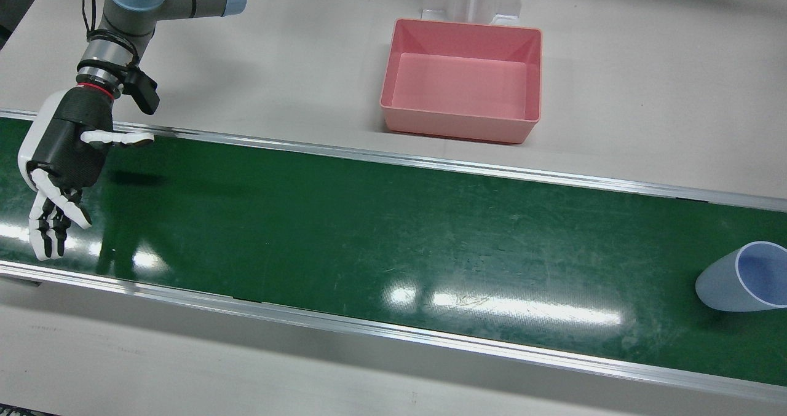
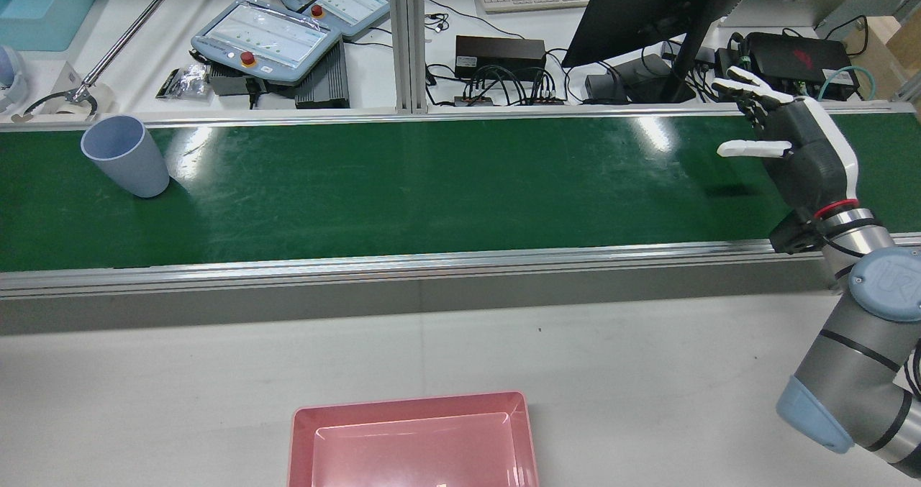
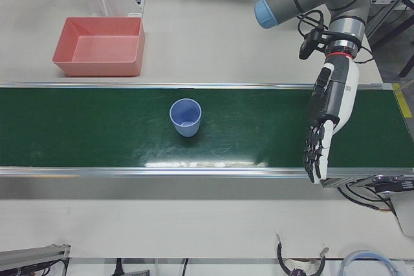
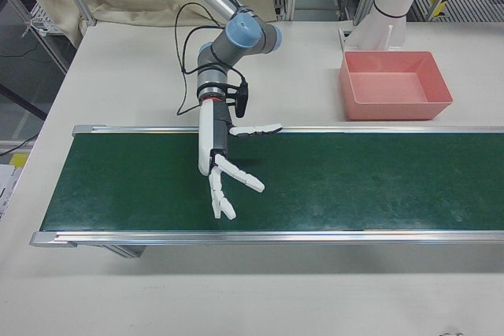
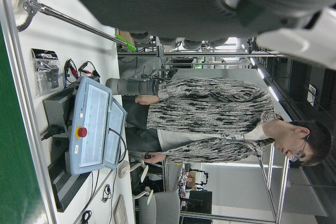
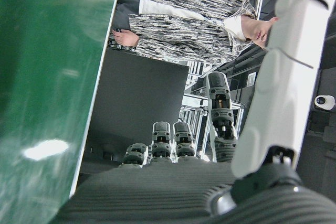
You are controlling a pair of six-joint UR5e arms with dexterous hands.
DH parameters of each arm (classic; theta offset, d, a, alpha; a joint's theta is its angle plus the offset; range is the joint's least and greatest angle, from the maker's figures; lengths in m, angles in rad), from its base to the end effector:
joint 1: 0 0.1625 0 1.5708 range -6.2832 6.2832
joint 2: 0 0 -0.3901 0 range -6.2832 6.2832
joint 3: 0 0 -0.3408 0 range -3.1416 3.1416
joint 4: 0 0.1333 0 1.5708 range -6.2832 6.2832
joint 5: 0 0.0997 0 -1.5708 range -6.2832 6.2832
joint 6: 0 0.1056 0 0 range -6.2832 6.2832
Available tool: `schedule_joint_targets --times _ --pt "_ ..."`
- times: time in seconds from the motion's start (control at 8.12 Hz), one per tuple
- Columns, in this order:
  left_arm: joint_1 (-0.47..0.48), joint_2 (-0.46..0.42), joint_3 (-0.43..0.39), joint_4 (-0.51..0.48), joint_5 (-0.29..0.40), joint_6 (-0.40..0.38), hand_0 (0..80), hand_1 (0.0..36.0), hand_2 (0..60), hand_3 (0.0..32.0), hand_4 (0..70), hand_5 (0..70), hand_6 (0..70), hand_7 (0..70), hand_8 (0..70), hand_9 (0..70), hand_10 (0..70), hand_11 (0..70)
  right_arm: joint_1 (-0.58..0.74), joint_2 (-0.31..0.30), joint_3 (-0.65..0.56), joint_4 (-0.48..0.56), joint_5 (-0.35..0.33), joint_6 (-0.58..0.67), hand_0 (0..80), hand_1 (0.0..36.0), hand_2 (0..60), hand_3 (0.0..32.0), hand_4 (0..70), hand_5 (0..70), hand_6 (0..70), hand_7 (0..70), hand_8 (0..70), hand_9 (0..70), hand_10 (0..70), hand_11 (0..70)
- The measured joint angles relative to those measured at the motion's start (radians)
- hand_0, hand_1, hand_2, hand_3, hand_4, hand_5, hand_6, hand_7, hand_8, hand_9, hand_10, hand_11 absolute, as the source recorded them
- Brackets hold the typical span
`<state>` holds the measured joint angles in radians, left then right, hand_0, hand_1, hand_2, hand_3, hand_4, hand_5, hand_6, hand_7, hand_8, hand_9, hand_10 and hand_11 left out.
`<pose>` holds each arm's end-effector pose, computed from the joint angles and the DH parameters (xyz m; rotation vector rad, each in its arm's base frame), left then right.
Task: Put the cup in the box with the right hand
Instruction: 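Hold the open right hand at the belt edge as the blue cup approaches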
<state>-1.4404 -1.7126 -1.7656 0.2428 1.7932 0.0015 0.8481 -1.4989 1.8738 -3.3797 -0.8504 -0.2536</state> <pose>-0.0455 -0.4988 0.5257 -0.3549 2.1218 -1.9283 -0.1371 -0.4623 0.5147 0.1863 -2.2482 2.0288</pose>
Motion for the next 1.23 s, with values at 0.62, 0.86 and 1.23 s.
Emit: schedule_joint_targets --times 0.62,0.86,1.23 --pt "0.0 -0.001 0.001 0.0 0.0 0.0 0.0 0.0 0.0 0.0 0.0 0.0 0.0 0.0 0.0 0.0 0.0 0.0 0.027 0.103 -0.062 -0.022 -0.033 -0.013 57.1 17.4 6.6 0.0 28.1 6.0 6.2 23.0 8.2 16.2 1.6 4.2" --pt "0.0 -0.001 0.001 0.001 0.0 0.0 0.0 0.0 0.0 0.0 0.0 0.0 0.0 0.0 0.0 0.0 0.0 0.0 0.02 0.189 -0.13 -0.029 -0.034 -0.018 55.9 19.4 11.3 0.0 27.5 5.9 6.2 23.5 7.9 15.9 0.5 2.5" --pt "0.0 0.0 0.0 0.001 0.0 0.0 0.0 0.0 0.0 0.0 0.0 0.0 0.0 0.0 0.0 0.0 0.0 0.0 0.005 0.189 -0.022 -0.125 -0.032 -0.022 59.0 15.1 0.0 0.0 24.0 6.2 5.5 20.2 7.7 15.2 0.0 0.7"
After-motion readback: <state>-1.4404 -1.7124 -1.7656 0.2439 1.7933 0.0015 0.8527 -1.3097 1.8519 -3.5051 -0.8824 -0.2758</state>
